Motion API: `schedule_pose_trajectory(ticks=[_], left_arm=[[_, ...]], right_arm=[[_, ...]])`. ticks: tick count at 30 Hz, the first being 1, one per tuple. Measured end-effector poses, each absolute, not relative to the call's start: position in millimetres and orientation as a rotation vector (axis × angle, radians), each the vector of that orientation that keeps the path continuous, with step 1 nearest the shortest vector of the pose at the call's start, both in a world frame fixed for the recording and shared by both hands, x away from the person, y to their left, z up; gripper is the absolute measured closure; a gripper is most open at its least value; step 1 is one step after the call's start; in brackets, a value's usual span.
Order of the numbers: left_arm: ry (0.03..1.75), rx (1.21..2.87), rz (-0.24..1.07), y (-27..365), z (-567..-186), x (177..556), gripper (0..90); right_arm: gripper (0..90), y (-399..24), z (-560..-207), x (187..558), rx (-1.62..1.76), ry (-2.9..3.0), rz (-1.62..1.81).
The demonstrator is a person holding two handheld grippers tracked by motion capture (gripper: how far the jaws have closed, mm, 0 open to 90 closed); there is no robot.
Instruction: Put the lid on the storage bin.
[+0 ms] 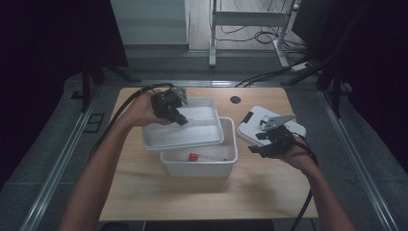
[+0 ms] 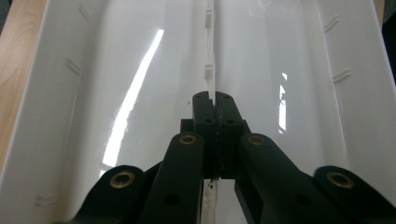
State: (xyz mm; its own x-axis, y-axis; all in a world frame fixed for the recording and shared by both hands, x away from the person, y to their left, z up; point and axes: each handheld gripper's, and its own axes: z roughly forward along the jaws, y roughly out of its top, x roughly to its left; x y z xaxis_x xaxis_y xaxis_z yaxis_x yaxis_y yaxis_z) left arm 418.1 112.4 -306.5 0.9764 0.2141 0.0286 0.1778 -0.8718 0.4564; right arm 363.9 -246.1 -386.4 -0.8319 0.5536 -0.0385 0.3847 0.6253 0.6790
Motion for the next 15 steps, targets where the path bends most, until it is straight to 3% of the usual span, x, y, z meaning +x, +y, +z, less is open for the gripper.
schedule_pose_trajectory(ticks=[15], left_arm=[[0.213,2.645,0.063,90,-324,418,89.8]], right_arm=[[39.3,-249,-388,365,0.781,2.608,0.988]])
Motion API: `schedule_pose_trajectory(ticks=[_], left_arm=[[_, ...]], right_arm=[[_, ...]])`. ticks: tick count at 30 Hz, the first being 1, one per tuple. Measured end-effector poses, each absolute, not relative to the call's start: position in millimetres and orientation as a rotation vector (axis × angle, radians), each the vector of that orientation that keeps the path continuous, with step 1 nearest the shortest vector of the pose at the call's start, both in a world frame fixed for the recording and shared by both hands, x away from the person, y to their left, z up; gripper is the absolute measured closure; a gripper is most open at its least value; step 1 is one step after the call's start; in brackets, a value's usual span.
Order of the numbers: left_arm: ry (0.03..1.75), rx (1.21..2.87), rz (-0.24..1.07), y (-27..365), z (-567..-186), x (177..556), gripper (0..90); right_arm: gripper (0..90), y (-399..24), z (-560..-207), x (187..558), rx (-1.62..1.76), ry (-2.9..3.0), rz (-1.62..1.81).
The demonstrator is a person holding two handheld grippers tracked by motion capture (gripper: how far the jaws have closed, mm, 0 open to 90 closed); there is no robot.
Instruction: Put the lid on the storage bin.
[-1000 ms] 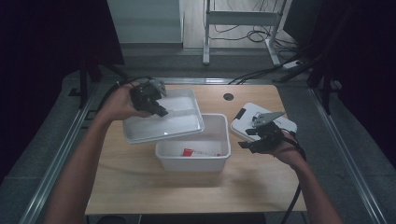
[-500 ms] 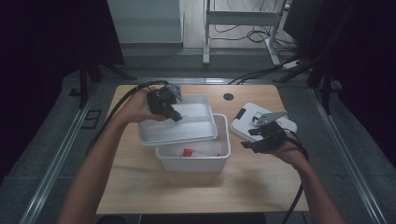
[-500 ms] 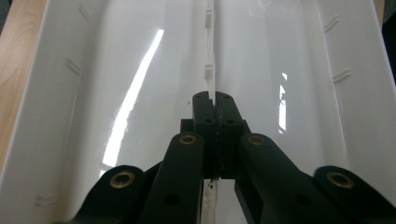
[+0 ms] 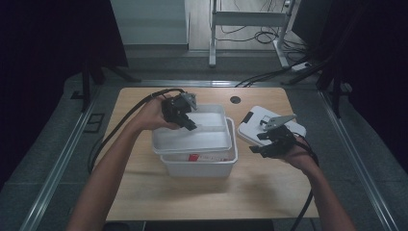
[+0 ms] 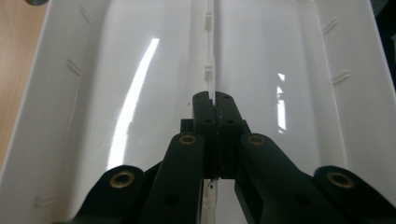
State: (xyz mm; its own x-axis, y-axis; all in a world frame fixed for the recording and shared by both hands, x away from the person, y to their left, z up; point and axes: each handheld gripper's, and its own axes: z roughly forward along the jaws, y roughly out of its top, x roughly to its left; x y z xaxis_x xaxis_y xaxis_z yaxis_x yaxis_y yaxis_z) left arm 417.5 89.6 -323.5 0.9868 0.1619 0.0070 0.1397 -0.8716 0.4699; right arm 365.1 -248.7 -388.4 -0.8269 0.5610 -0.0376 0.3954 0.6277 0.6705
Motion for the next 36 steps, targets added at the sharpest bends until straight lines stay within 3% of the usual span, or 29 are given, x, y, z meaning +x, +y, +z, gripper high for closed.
schedule_pose_trajectory(ticks=[25,36], left_arm=[[0.162,2.629,-0.006,72,-357,421,89.3],[0.142,2.642,0.045,72,-367,419,79.9]], right_arm=[[39.2,-253,-396,367,0.807,2.62,0.977],[39.1,-250,-398,369,0.807,2.626,0.975]])
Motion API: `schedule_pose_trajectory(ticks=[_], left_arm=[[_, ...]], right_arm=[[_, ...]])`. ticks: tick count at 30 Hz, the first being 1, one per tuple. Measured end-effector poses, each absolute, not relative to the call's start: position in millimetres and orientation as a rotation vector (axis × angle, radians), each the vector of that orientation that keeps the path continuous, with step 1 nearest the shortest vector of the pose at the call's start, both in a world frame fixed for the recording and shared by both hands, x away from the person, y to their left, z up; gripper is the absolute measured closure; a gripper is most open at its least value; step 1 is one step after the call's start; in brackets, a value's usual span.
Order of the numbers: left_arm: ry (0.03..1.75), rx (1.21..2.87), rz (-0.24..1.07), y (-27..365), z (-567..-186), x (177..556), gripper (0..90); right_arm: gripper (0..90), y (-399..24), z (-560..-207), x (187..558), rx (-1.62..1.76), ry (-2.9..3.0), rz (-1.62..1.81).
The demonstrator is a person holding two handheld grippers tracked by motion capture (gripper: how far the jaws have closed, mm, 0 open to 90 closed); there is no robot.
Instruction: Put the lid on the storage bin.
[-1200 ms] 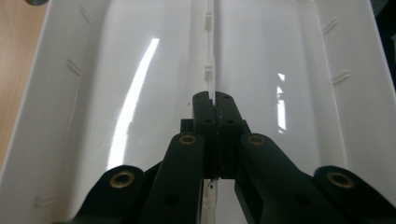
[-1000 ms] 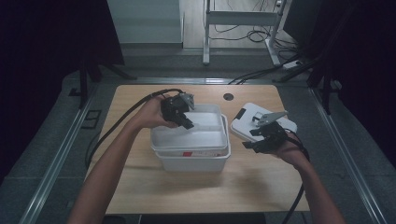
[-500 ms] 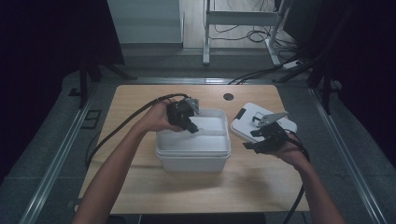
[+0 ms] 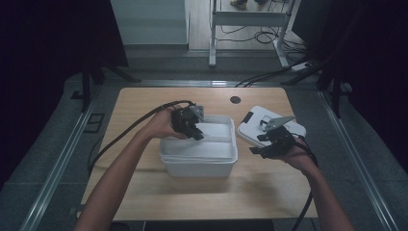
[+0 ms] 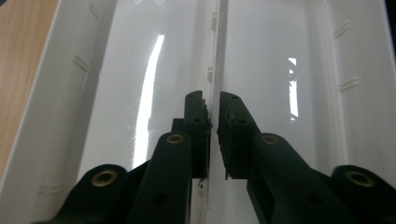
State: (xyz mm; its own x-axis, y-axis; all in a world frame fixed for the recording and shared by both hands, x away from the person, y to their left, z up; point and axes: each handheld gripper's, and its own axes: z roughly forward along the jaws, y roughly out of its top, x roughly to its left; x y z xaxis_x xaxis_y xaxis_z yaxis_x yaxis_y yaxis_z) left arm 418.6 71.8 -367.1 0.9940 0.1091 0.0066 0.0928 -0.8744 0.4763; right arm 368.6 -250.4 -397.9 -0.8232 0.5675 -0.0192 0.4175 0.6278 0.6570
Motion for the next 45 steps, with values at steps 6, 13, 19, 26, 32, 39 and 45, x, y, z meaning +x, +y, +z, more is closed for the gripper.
schedule_pose_trajectory(ticks=[6,13,19,26,32,39,45], left_arm=[[0.139,2.631,0.056,74,-367,418,80.0],[0.155,2.637,0.025,73,-368,421,87.2],[0.156,2.652,0.013,72,-367,421,87.3],[0.148,2.685,-0.002,67,-366,422,88.8],[0.134,2.68,-0.011,67,-364,422,89.6],[0.104,2.623,0.015,74,-354,422,89.7],[0.105,2.584,0.044,76,-350,422,89.8]], right_arm=[[39.1,-251,-398,369,0.809,2.626,0.977],[39.2,-251,-398,369,0.808,2.626,0.976],[39.2,-252,-397,369,0.814,2.62,0.975],[39.3,-253,-396,369,0.815,2.617,0.978],[39.4,-254,-395,368,0.814,2.611,0.982],[39.5,-254,-395,368,0.821,2.609,0.98],[39.5,-253,-395,368,0.811,2.613,0.979]])
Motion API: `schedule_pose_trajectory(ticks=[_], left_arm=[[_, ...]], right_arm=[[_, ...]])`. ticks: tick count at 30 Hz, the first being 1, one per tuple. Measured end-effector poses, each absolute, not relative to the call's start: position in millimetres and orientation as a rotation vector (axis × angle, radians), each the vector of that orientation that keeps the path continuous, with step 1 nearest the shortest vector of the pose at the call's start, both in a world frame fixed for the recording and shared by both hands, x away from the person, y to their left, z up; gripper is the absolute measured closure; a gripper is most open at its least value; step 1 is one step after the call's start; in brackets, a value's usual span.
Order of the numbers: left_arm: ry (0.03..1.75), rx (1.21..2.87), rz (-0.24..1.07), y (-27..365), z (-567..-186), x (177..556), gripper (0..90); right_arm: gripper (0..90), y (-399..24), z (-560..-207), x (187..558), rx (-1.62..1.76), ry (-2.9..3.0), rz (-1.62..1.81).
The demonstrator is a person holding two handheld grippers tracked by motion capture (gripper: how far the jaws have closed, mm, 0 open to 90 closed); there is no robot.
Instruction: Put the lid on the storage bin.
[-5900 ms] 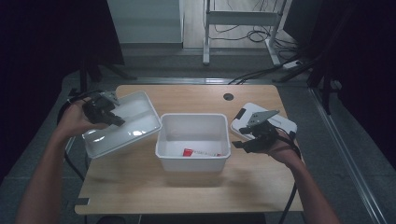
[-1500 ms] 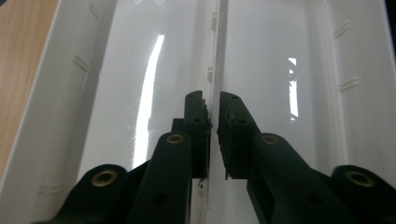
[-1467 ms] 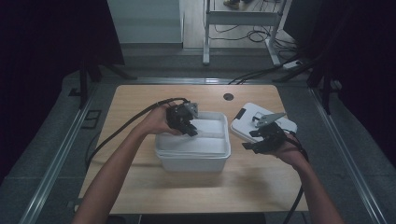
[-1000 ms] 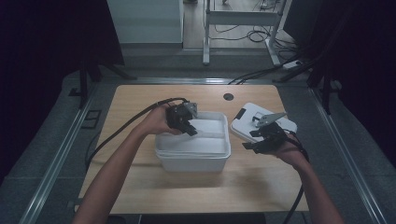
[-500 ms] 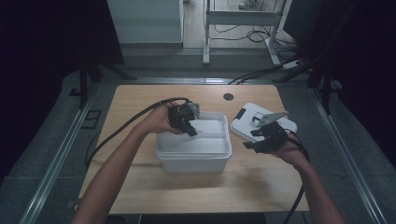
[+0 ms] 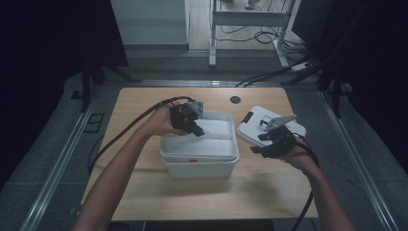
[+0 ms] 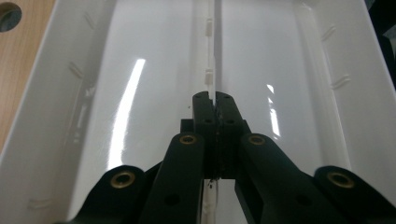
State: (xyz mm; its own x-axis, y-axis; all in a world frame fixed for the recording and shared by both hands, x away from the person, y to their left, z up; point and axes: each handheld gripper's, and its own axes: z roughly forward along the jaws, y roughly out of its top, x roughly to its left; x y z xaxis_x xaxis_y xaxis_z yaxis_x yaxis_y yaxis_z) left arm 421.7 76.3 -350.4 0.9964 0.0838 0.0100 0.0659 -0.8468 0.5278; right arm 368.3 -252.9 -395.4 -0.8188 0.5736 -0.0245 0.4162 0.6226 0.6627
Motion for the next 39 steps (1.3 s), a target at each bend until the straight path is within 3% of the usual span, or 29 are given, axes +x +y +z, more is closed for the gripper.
schedule_pose_trajectory(ticks=[12,17,22,29,39], left_arm=[[0.115,2.593,0.034,67,-362,422,89.1],[0.094,2.608,0.014,64,-365,421,69.7],[0.108,2.604,0.062,73,-354,419,57.4],[0.24,2.534,0.177,120,-335,409,45.4],[0.497,2.443,0.241,217,-341,386,43.9]], right_arm=[[39.4,-255,-398,369,0.828,2.619,0.97],[39.4,-257,-398,369,0.835,2.613,0.973],[39.4,-258,-397,370,0.831,2.612,0.944],[39.0,-268,-399,398,0.827,2.59,0.714],[45.6,-288,-400,458,0.871,2.589,0.46]])
